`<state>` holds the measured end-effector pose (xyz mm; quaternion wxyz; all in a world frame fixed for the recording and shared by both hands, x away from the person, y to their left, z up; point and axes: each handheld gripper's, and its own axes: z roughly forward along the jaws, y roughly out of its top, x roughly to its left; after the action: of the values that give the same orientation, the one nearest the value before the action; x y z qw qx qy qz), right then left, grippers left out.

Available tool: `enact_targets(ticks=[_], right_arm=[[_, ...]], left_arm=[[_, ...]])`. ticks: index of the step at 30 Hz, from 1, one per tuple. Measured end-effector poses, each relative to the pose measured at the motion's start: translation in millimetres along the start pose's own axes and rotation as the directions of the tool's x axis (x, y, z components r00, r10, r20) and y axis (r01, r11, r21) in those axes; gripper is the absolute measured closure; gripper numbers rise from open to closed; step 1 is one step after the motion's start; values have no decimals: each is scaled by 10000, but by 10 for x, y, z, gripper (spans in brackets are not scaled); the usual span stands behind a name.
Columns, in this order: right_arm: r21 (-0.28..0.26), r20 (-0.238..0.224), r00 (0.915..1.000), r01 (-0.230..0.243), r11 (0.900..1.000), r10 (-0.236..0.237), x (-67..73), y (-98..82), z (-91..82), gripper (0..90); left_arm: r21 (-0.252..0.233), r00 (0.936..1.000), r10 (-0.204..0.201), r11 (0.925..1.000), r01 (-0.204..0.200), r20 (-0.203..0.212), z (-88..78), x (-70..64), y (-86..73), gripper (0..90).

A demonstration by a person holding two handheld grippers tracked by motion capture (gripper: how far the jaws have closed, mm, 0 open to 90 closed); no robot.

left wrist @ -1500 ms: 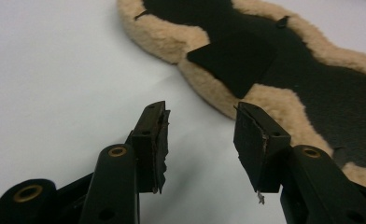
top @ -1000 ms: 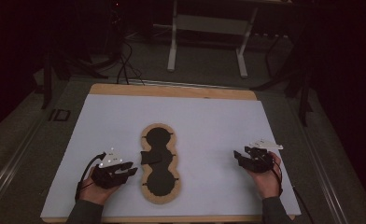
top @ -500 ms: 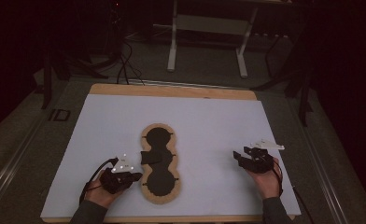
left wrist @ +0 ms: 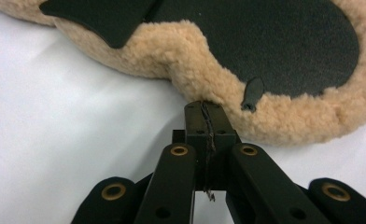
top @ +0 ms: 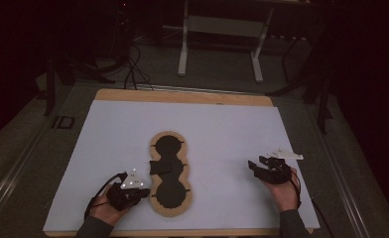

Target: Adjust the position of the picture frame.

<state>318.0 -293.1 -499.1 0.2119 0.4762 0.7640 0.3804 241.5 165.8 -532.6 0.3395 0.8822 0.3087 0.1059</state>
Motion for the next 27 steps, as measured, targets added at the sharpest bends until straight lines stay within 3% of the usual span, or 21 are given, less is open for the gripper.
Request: enact_targets(ticks=[18, 27], right_arm=[[-12, -105, 9999, -47, 10000, 47, -2, 1, -1, 471], [13, -275, 9995, -125, 9999, 125, -12, 0, 7, 472]], left_arm=[[313, 9989, 462, 9985, -460, -57, 9, -87, 22, 900], [267, 9973, 702, 9971, -707, 193, 112, -182, 125, 900]])
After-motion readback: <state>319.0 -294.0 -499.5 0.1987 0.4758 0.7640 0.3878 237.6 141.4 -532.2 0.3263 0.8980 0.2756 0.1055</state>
